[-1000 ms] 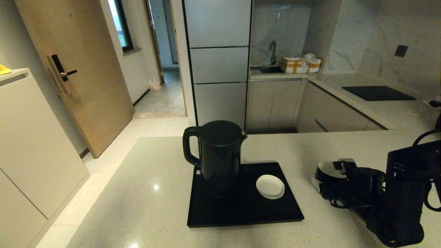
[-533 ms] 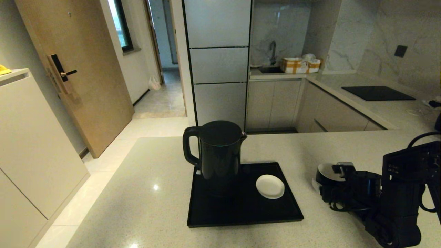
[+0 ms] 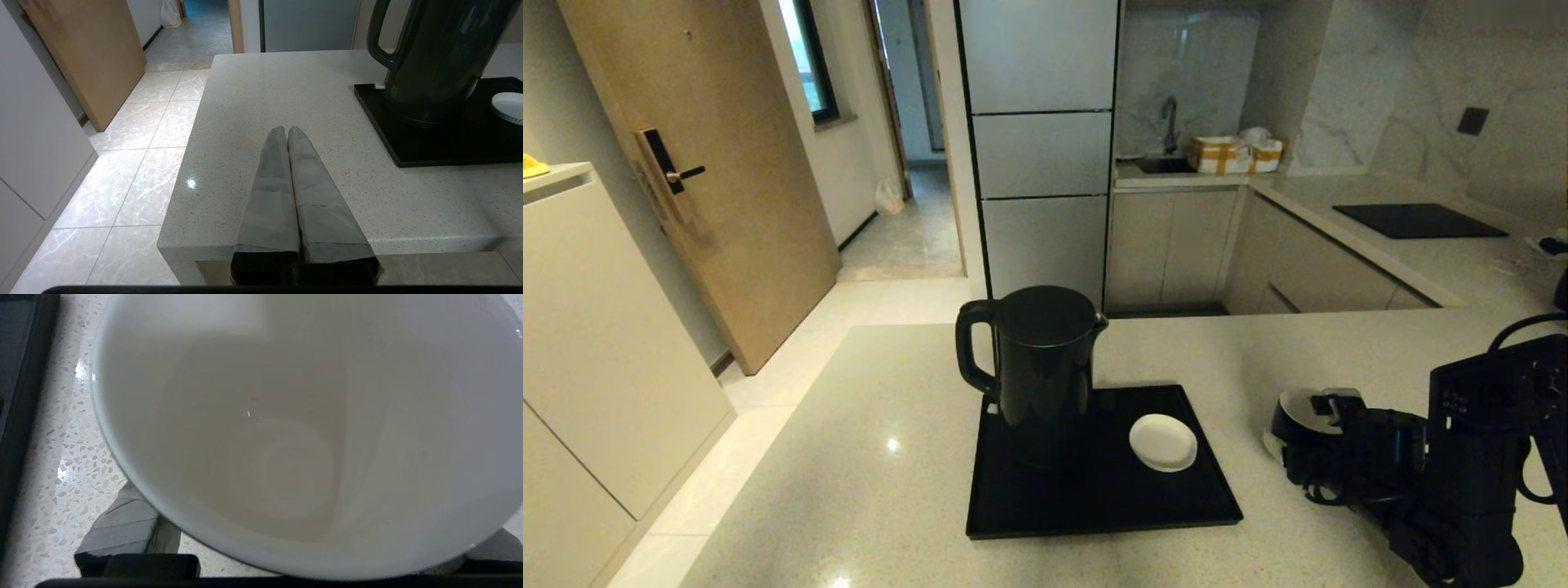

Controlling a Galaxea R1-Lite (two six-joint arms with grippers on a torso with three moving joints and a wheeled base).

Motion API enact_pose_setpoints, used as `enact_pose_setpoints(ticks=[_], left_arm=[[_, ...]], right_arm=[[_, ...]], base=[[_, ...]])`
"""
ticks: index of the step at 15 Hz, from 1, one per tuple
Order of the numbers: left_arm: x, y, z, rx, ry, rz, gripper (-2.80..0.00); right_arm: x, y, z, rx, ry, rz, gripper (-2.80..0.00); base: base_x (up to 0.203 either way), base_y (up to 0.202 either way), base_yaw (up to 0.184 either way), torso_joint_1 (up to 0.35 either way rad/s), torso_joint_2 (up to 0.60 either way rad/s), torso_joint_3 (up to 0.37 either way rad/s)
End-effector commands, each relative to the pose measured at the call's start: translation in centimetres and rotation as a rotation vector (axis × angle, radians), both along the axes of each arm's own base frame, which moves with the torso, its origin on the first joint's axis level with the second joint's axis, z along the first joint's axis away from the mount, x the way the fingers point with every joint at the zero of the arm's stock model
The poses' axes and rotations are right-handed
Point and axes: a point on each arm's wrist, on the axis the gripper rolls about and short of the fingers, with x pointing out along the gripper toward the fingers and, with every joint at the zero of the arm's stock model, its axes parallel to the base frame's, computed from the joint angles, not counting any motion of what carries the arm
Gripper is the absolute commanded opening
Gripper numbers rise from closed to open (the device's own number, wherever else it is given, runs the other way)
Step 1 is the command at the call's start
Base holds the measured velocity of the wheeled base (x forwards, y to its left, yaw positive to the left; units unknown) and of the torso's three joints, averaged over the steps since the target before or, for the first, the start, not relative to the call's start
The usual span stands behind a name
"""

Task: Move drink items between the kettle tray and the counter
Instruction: Place it on the right

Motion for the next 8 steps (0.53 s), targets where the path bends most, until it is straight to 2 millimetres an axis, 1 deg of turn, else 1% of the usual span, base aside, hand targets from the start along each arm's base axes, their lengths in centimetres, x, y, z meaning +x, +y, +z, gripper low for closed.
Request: enact_pose_setpoints(ticks=[1, 8], left_arm=[[0.01, 0.0, 0.01, 0.0, 0.001, 0.0, -2.8], [0.01, 0.0, 0.01, 0.0, 0.001, 0.001, -2.8]], right_arm=[[0.07, -0.08, 0.16, 0.001, -0.011, -0.002, 0.0], [-0.41, -0.42, 0.41, 0.015, -0.002, 0.002, 0.0]], base=[[0.0, 0.0, 0.0, 0.0, 0.0, 0.0], [0.0, 0.0, 0.0, 0.0, 0.0, 0.0]])
